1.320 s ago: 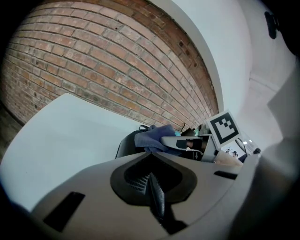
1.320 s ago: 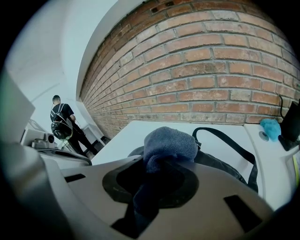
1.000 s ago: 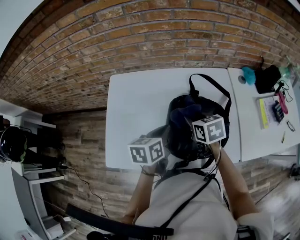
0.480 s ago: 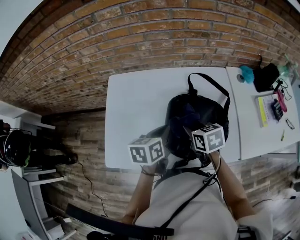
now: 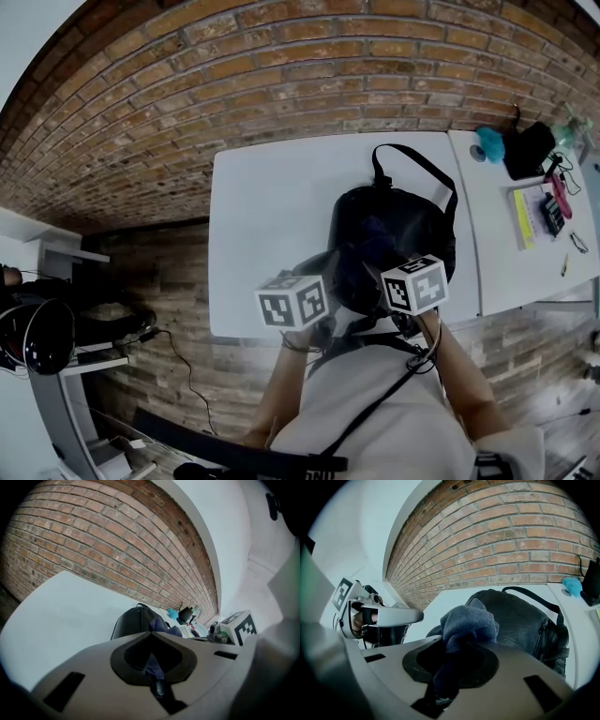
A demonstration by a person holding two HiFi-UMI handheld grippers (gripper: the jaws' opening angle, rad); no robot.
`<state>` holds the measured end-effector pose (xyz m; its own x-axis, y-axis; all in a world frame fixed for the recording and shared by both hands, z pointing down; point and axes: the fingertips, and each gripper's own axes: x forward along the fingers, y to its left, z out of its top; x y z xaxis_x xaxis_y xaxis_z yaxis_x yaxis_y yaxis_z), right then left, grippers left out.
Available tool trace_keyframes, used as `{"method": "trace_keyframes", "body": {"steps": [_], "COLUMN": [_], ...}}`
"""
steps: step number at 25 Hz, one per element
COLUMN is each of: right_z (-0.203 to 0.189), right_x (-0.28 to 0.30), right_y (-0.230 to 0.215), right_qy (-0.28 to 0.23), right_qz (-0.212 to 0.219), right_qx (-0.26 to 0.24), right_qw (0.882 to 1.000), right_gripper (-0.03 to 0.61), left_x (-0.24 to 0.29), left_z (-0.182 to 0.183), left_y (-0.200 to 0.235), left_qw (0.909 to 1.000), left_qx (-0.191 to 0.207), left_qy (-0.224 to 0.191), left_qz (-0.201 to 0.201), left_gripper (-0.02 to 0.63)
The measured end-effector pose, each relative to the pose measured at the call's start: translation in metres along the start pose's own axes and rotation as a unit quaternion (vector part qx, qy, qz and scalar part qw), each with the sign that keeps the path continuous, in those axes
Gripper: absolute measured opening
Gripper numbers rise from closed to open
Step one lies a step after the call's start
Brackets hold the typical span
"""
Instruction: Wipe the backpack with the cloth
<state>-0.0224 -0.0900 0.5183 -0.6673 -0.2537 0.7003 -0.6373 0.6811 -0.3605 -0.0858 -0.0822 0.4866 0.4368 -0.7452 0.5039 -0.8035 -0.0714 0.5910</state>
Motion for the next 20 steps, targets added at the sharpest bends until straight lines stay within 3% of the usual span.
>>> {"method": "trace_keyframes", "body": {"steps": [20], "right_z": [-0.033], "right_x": [-0.014], "right_y": [0.022], "right_qy": [0.022], "right_qz": [0.031], "right_qx": [0.021], "right_qw": [0.999], "right_gripper": [0.074], "left_x": [0.003], "left_z": [-0.003], "left_y": [-0.009], "left_qw": [0.9999], "left_qx": [0.01], "left_qy": [0.008], "left_qz": [-0.01], "left_gripper": [0.005]}}
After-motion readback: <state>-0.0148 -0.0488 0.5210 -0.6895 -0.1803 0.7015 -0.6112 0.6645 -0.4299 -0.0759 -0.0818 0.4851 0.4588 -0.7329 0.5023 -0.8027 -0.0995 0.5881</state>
